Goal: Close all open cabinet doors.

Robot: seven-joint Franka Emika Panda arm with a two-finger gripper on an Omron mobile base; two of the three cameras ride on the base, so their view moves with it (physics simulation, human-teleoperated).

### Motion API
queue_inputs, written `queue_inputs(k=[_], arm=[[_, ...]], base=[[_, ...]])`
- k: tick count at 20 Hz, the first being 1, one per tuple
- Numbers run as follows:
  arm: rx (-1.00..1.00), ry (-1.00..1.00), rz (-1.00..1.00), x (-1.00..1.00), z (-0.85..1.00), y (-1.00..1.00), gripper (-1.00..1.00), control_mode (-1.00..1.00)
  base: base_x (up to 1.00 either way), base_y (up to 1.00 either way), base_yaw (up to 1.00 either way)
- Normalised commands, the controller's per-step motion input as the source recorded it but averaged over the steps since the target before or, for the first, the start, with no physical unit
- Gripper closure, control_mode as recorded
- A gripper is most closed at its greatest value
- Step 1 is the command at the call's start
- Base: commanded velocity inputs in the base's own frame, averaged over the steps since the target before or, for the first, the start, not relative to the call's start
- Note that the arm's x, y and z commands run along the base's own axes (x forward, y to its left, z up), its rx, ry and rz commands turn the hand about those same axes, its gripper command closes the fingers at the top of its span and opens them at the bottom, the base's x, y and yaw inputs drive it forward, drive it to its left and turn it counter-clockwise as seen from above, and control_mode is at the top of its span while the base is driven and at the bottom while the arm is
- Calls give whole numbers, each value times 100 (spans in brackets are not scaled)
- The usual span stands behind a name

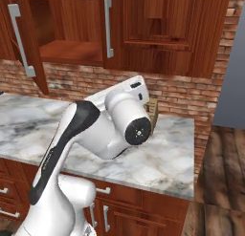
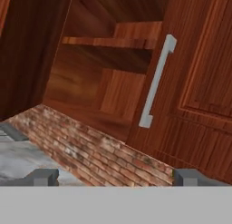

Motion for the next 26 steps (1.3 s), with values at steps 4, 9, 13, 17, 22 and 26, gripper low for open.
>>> queue_inputs(k=[4,9,13,17,22,26], arm=[[-15,-13,2,-97,0,59,-100,-100],[-19,-19,0,-97,0,63,-100,-100],[-22,-20,0,-92,0,62,-100,-100],[-23,-17,0,-75,0,68,-100,-100],[-22,-11,0,-44,0,72,-100,-100],[-20,-4,-2,-3,-1,78,-100,-100]], base=[[0,0,0],[0,0,0],[0,0,0],[0,0,0],[0,0,0],[0,0,0]])
